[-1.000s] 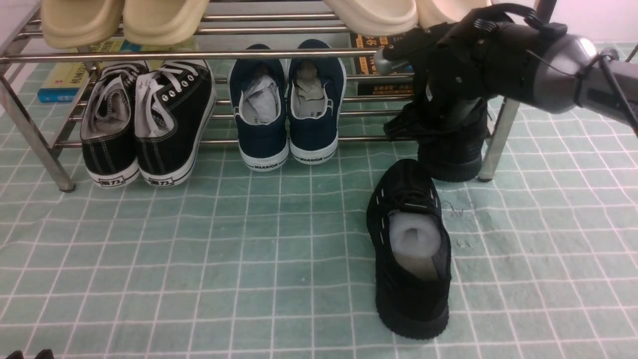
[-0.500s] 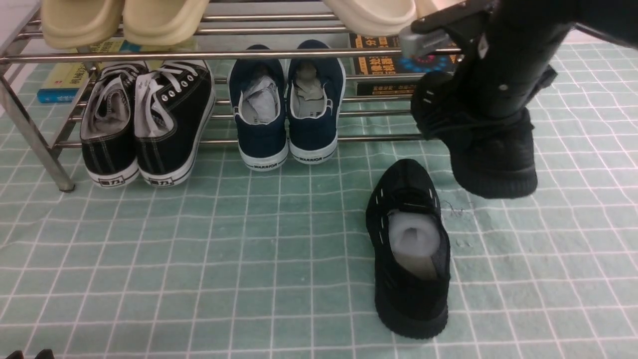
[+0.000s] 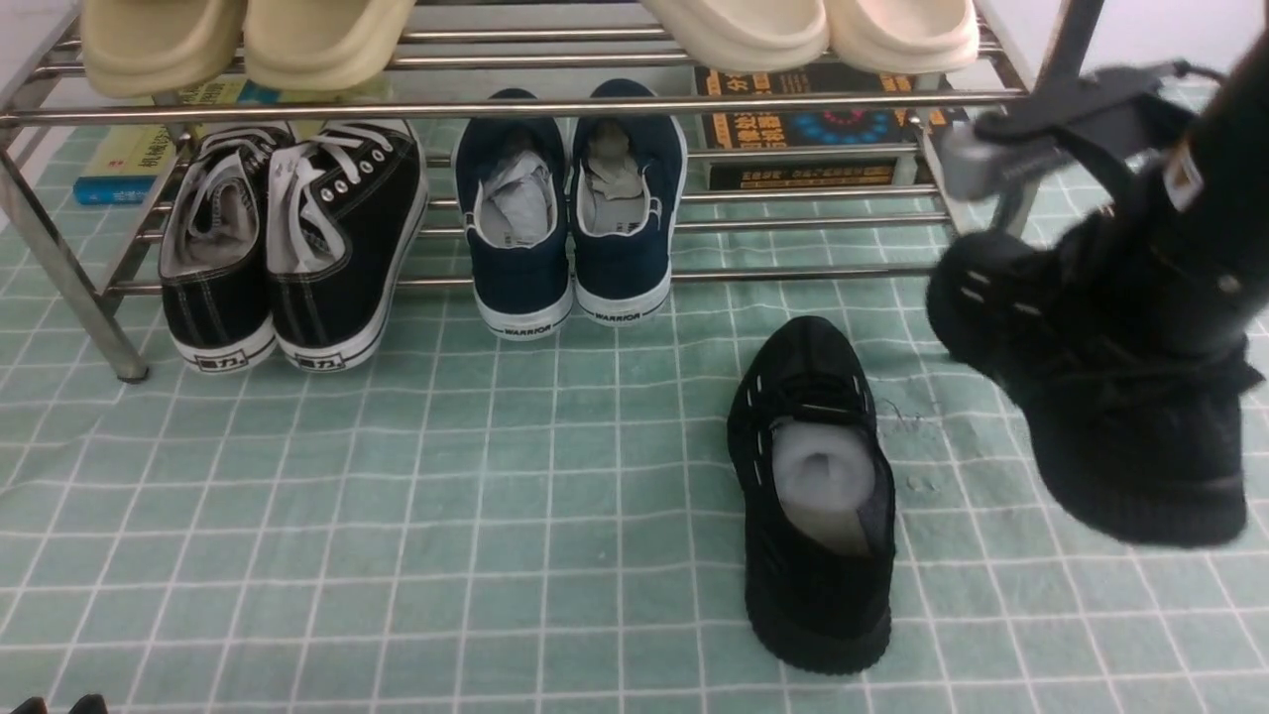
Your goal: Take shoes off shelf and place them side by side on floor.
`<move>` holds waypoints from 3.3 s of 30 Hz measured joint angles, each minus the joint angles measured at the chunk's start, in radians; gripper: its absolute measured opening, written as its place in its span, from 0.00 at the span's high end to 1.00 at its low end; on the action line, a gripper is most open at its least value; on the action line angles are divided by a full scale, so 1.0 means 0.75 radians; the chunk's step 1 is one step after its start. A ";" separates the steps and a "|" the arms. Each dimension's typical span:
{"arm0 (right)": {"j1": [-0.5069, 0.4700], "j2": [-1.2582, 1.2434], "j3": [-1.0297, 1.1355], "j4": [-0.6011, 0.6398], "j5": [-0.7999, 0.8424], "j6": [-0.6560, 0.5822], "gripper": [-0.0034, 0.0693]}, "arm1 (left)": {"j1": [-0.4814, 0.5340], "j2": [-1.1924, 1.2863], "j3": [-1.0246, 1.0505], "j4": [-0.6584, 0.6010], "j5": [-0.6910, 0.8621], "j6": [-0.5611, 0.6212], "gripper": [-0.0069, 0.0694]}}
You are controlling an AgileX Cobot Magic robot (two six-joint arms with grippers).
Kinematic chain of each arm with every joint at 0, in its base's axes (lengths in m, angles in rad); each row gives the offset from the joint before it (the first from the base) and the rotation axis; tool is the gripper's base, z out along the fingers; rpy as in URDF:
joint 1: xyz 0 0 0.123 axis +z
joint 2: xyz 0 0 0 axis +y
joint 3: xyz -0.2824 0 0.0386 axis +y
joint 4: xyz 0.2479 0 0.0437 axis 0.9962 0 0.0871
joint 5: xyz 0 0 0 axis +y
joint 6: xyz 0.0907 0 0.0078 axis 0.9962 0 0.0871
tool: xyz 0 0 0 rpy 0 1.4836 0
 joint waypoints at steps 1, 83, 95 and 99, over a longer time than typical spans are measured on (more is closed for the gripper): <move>0.000 -0.004 0.037 0.000 0.000 0.000 0.94 | 0.000 0.000 0.000 0.000 0.000 0.000 0.59; 0.000 -1.157 0.433 0.022 -0.175 -0.037 0.88 | 0.000 0.000 0.000 0.000 0.000 0.000 0.59; 0.000 -1.626 1.262 0.028 -0.996 -0.037 0.87 | 0.000 0.000 0.000 0.000 0.000 0.000 0.59; 0.000 -1.629 1.287 0.026 -1.037 -0.037 0.85 | 0.000 0.000 0.000 0.000 0.000 0.000 0.59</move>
